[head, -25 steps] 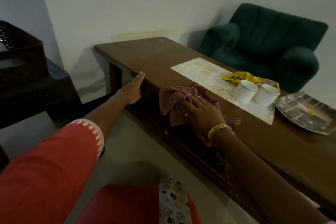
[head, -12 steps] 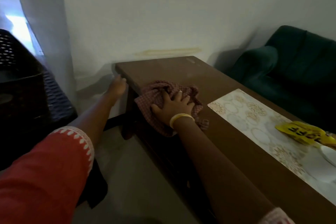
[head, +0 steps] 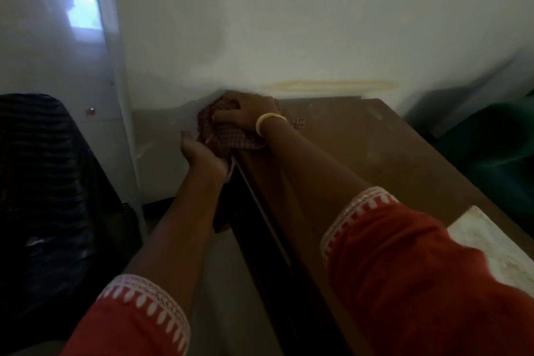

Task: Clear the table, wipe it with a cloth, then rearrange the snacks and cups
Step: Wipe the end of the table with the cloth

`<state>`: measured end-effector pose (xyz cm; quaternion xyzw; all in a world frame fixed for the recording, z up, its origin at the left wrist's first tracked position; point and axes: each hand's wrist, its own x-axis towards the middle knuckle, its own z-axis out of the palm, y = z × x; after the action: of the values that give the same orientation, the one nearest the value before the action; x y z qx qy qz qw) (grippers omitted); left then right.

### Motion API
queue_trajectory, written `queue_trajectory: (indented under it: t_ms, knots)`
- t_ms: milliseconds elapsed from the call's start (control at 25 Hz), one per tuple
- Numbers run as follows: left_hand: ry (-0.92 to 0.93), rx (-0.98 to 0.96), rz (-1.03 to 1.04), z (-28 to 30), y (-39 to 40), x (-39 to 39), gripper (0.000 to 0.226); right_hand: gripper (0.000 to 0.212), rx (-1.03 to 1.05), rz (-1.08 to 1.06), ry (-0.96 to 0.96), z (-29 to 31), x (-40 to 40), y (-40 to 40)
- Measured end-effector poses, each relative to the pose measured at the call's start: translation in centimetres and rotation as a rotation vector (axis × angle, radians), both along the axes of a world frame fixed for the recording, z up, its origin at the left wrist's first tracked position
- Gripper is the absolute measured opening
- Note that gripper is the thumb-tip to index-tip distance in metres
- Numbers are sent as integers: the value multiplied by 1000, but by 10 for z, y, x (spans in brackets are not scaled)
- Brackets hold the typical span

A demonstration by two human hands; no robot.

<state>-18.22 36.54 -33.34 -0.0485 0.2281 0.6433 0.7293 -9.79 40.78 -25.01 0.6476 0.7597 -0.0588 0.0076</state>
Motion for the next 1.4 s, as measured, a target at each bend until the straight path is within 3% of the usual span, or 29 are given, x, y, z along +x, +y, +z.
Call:
queue_trajectory:
  t_ms: [160,280,400,560,680,800,880,1000,1160,1200,1320,1400]
  knots:
    - [8,-141,62,8,5,-8,52,55,-45,-96,8,-2,2,28]
    - [101,-221,-8,21,5,-11,49,52,157,101,33,-10,17,-18]
    - [308,-252,-118,39,4,-2,53,52,172,128,82,-22,60,-96]
    - [574,-323,-193,49,13,14,48,71,117,-168,-46,-19,139,-139]
    - [914,-373,-190,55,18,27,42,74,23,-421,-65,-12,178,-82]
    - [1001,-413,-88,53,19,32,45,62,15,-644,-26,-6,163,-15]
    - [877,-447,-11,45,20,27,46,49,29,-441,-71,-6,109,13]
    - [523,-570,83,36,10,15,31,54,-136,-129,-97,11,41,29]
    - [276,-713,41,33,-28,11,30,61,-329,-71,-162,21,26,39]
    - [347,-724,-45,30,-35,9,31,61,-319,-35,-170,19,23,35]
    - [88,-615,-59,26,-49,1,37,64,-346,-16,-113,16,8,37]
    - [38,-501,-135,15,-45,-7,45,62,-456,-10,-39,17,-8,44]
